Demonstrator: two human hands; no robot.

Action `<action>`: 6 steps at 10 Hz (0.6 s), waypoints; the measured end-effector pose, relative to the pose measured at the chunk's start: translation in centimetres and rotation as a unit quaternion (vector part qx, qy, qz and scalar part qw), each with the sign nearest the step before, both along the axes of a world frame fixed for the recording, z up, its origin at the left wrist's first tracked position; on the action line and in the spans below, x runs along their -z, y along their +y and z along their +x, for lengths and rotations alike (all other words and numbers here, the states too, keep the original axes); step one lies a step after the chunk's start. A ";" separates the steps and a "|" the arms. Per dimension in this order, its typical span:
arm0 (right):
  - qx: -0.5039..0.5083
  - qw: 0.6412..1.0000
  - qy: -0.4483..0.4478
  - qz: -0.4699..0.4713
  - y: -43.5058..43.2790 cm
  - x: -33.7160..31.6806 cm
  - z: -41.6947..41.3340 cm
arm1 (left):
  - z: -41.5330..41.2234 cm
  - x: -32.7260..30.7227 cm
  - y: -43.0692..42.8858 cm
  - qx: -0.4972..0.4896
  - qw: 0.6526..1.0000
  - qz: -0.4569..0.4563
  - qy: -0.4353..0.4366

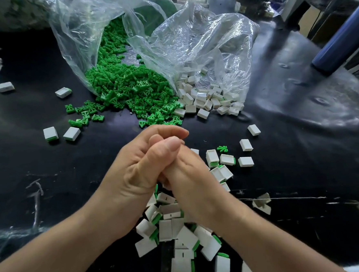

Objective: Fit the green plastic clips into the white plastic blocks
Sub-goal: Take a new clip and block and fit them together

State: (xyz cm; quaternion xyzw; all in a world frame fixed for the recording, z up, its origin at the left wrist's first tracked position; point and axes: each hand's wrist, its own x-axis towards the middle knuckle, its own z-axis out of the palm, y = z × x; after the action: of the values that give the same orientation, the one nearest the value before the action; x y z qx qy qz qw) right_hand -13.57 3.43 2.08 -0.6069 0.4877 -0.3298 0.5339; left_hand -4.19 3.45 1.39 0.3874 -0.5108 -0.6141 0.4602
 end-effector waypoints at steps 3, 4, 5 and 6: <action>-0.065 0.935 -0.220 0.269 -2.1 -1.0 -2.9 | 1.0 -0.3 -0.5 -0.013 0.998 0.039 0.044; -0.078 0.932 -0.215 0.283 -1.9 -1.0 -2.7 | 1.1 -0.3 -0.5 -0.037 0.998 0.044 0.023; -0.072 0.927 -0.223 0.292 -2.1 -0.9 -2.8 | 1.2 -0.2 -0.6 -0.047 0.998 0.036 0.015; -0.061 0.940 -0.196 0.272 -2.3 -0.7 -3.2 | 1.3 -0.4 -0.6 -0.060 0.998 0.031 0.003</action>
State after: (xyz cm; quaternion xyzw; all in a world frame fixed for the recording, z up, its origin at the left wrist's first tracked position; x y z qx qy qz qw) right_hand -16.80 1.09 2.81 -0.3903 0.4064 -0.2645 0.7827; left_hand -2.87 2.85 1.83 0.4294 -0.4660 -0.6018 0.4861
